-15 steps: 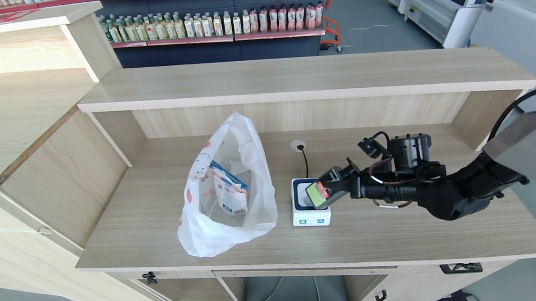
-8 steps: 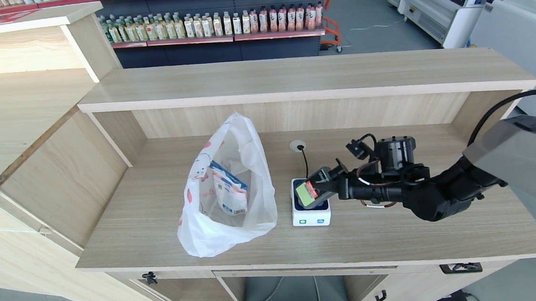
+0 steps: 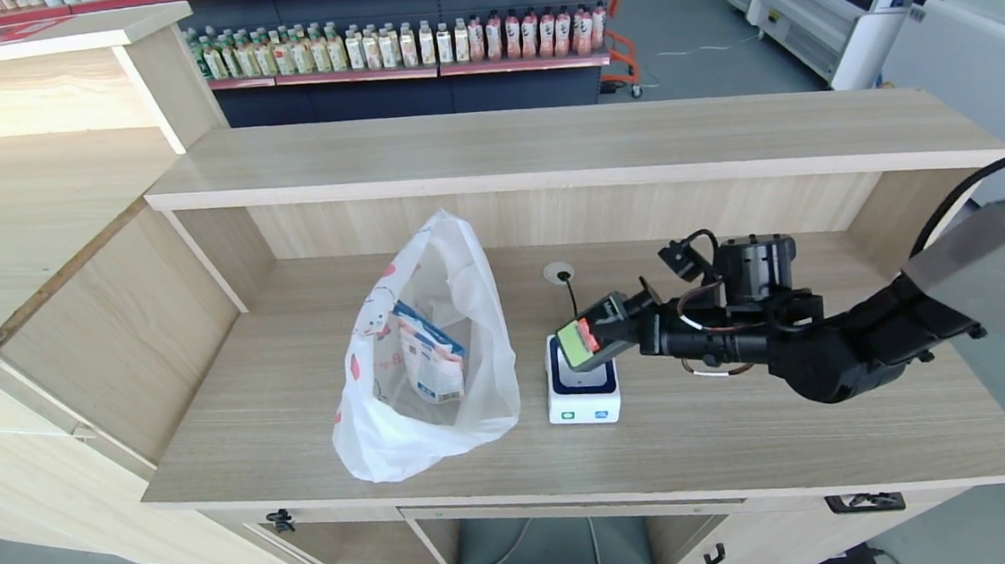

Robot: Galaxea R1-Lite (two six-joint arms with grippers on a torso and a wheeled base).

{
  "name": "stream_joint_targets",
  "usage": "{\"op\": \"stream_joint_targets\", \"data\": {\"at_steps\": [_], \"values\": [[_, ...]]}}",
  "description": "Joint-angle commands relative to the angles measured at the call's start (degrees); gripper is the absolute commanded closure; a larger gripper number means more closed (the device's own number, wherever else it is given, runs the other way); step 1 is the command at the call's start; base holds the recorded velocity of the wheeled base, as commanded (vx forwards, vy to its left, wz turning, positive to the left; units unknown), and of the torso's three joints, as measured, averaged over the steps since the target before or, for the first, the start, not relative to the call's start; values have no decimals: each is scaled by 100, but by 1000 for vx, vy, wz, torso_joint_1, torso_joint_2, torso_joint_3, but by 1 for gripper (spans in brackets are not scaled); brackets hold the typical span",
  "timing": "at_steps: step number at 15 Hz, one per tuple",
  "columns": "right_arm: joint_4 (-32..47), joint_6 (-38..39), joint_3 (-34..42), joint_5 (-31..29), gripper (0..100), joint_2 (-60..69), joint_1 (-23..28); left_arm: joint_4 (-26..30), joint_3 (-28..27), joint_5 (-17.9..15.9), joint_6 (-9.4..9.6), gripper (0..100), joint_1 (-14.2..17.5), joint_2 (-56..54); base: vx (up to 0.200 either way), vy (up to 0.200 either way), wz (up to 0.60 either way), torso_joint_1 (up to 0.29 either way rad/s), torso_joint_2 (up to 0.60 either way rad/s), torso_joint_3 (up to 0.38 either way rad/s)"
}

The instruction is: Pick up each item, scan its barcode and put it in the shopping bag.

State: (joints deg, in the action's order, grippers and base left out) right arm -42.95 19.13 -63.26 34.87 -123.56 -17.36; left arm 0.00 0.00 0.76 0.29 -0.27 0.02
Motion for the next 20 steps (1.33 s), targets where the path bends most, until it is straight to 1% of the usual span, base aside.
{"op": "stream_joint_targets", "data": {"at_steps": [1, 2, 3, 5, 6, 7, 8, 11, 16, 18, 20], "values": [[-12, 30, 674, 12, 100, 1221, 145, 0, 0, 4, 6, 0, 0, -2, 0, 0, 0, 0, 0, 0], [-12, -5, 1043, 12, 100, 1607, 198, 0, 0, 4, 6, 0, 0, -2, 0, 0, 0, 0, 0, 0], [-12, -155, 1404, 12, 100, 1915, 207, 0, 0, 4, 6, 0, 0, -2, 0, 200, 0, 2, -2, 7], [-12, -709, 2072, 38, 100, 2363, 233, 0, 0, 4, 6, 0, 0, -2, 0, 200, 0, -5, -5, 7], [-12, -920, 2239, 47, 100, 2486, 224, 0, 0, 4, 6, 0, 0, -2, 0, 200, 0, 22, 2, -2], [-12, -963, 2309, 55, 100, 2574, 198, 0, 0, 4, 6, 0, 0, -2, 0, 200, 0, 36, 7, -12], [-3, -972, 2309, 55, 100, 2609, 145, 0, 0, 4, 6, 0, 0, -2, 0, 200, 0, 2, -2, 7], [14, -972, 2309, 38, 100, 2574, -22, 0, 0, 4, -3, 0, 0, -2, 0, 0, 0, 0, 0, 0], [-3, -990, 2300, 12, 100, 2231, -101, 0, 0, 4, -3, 0, 0, -2, 0, 0, 0, 0, 0, 0], [-3, -990, 2212, 12, 100, 2056, -189, 0, 0, 4, -3, 0, 0, -2, 0, 0, 0, 0, 0, 0], [-12, -990, 1993, 20, 100, 1818, -382, 0, 0, 4, -3, 0, 0, -2, 0, 0, 0, 0, 0, 0]]}}
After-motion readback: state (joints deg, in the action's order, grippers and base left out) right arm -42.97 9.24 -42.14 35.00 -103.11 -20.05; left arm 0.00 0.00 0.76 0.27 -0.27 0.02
